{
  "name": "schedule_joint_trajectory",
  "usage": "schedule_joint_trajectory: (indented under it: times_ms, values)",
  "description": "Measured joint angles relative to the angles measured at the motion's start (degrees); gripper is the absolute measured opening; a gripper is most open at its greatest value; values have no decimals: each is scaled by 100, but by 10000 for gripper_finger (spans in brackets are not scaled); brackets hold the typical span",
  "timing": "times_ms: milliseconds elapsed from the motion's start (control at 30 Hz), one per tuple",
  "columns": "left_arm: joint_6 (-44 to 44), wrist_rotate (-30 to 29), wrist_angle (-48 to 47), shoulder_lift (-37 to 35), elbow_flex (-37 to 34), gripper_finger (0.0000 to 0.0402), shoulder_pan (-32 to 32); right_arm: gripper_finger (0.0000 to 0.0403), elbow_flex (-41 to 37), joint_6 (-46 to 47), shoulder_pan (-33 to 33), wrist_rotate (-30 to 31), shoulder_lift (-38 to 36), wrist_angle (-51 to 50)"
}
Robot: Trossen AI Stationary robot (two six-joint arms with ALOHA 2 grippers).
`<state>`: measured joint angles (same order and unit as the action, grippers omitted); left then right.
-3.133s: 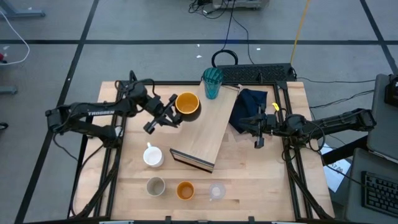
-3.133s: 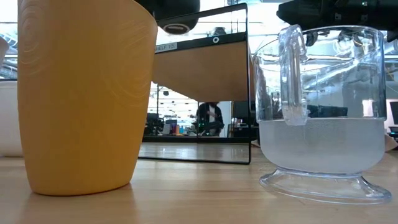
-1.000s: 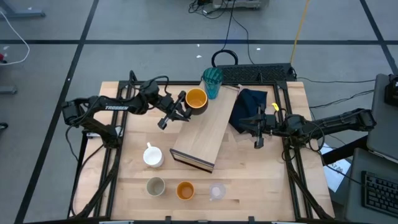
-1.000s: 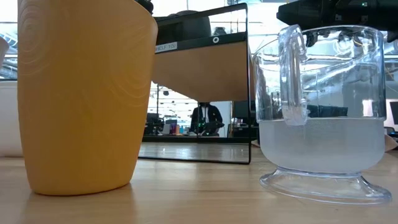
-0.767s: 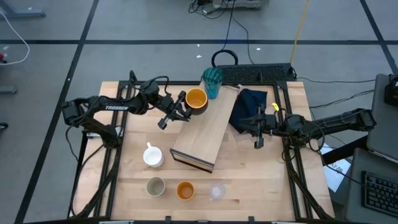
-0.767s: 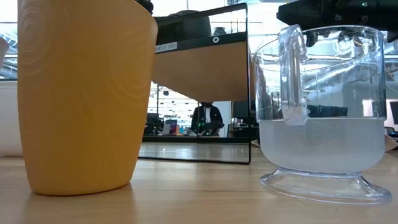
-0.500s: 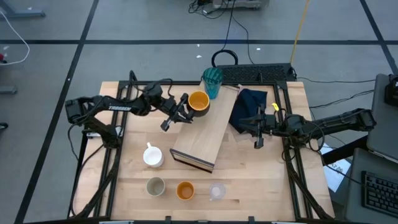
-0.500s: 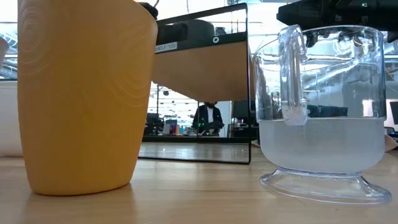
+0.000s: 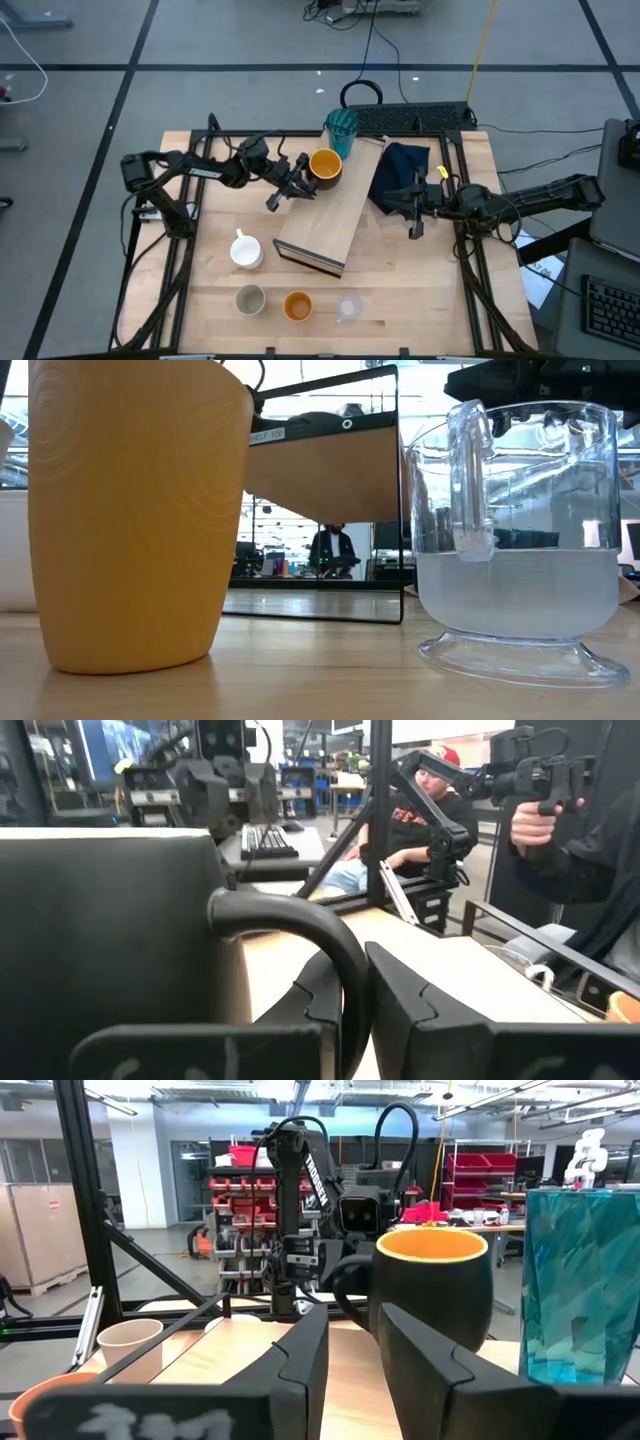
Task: Stack small to large cups/mugs on shelf
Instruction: Put the black mug on the shelf
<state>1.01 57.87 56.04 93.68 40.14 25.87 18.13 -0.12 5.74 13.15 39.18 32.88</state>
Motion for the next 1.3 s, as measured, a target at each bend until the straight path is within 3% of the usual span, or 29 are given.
schedule_joint_trajectory:
  times_ms: [1300]
  values:
    - [-446,100,578,281,3,24,-20,84,0,96,0,0,0,-67]
